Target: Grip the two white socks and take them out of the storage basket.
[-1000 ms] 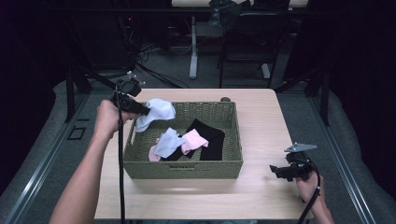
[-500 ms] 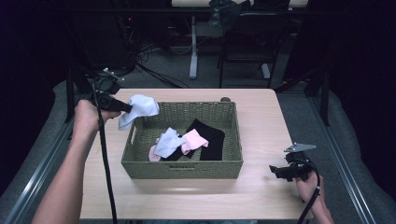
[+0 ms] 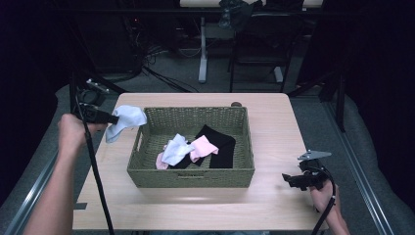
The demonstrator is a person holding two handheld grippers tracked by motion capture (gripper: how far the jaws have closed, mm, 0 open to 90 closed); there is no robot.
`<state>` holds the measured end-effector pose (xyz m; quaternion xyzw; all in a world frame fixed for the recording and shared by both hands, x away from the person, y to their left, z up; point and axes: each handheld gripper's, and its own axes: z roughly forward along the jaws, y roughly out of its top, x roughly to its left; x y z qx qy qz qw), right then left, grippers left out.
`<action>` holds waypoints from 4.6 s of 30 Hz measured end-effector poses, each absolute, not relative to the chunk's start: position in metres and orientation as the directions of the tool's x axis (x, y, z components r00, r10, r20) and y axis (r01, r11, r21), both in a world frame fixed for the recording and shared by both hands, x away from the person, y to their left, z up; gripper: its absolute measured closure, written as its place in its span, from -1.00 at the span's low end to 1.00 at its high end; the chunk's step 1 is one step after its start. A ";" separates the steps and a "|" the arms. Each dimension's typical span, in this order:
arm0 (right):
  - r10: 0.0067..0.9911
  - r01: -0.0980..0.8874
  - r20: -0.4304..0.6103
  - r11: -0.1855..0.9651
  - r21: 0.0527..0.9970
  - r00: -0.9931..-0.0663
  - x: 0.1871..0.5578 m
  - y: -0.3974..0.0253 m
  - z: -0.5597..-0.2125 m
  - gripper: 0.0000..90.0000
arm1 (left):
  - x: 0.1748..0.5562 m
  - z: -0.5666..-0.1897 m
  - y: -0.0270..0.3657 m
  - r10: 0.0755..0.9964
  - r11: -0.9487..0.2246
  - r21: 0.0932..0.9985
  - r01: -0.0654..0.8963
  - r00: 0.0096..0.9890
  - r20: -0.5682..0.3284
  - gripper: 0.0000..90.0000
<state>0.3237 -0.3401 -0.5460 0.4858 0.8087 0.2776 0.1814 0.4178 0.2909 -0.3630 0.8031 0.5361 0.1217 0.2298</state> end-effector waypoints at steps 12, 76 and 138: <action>0.887 0.685 -0.025 0.374 0.626 -0.462 0.323 -0.340 -0.546 -0.67 | 0.412 -0.381 0.321 0.949 -0.247 0.496 0.833 0.312 -0.051 0.93; 0.886 0.685 -0.014 0.368 0.628 -0.463 0.324 -0.340 -0.546 -0.67 | 0.407 -0.419 0.296 0.938 -0.225 0.502 0.835 0.325 -0.122 -0.74; 0.889 0.689 -0.001 0.356 0.631 -0.458 0.322 -0.345 -0.543 -0.67 | 0.485 -0.512 0.146 0.822 -0.436 0.343 0.832 0.523 -0.225 0.57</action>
